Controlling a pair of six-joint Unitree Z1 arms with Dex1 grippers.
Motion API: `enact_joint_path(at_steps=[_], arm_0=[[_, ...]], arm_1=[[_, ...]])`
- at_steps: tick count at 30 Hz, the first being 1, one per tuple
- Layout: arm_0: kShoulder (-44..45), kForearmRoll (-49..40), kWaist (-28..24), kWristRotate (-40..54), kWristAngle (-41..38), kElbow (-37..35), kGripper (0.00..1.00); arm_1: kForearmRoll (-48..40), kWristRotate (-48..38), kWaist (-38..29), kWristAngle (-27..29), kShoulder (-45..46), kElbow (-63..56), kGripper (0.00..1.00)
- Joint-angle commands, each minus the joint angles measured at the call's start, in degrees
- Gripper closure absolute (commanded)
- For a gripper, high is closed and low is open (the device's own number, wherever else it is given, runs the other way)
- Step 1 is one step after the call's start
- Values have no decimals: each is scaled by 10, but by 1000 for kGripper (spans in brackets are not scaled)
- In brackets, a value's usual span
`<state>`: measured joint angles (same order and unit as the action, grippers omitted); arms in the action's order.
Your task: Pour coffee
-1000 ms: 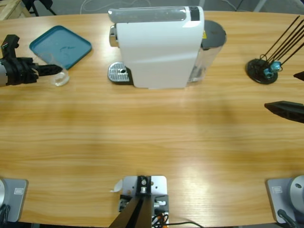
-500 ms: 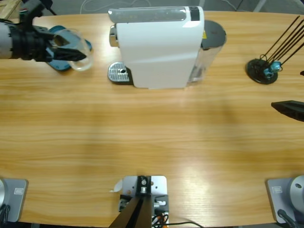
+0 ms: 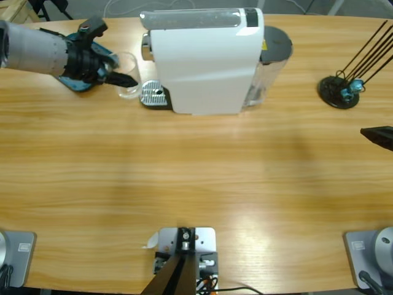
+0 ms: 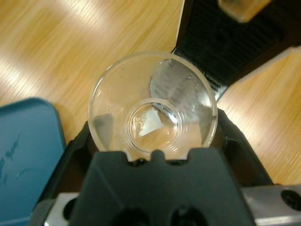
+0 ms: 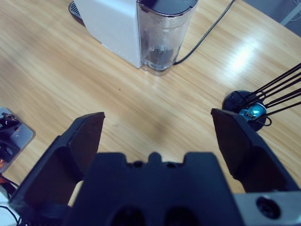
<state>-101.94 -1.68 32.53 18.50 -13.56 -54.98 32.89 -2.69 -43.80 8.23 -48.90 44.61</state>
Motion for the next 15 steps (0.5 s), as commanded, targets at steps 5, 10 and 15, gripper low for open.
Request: enact_joint_path(at_steps=[5,10,15], arm_0=[[-60,11,24,4,-24,-38,920],[-76,19,35,-2,-43,-36,920],[-84,22,37,-6,-46,-37,486]], arm_1=[[6,8,14,-9,14,-20,4],[6,8,16,-9,15,-21,4],[6,9,16,-9,16,-21,4]])
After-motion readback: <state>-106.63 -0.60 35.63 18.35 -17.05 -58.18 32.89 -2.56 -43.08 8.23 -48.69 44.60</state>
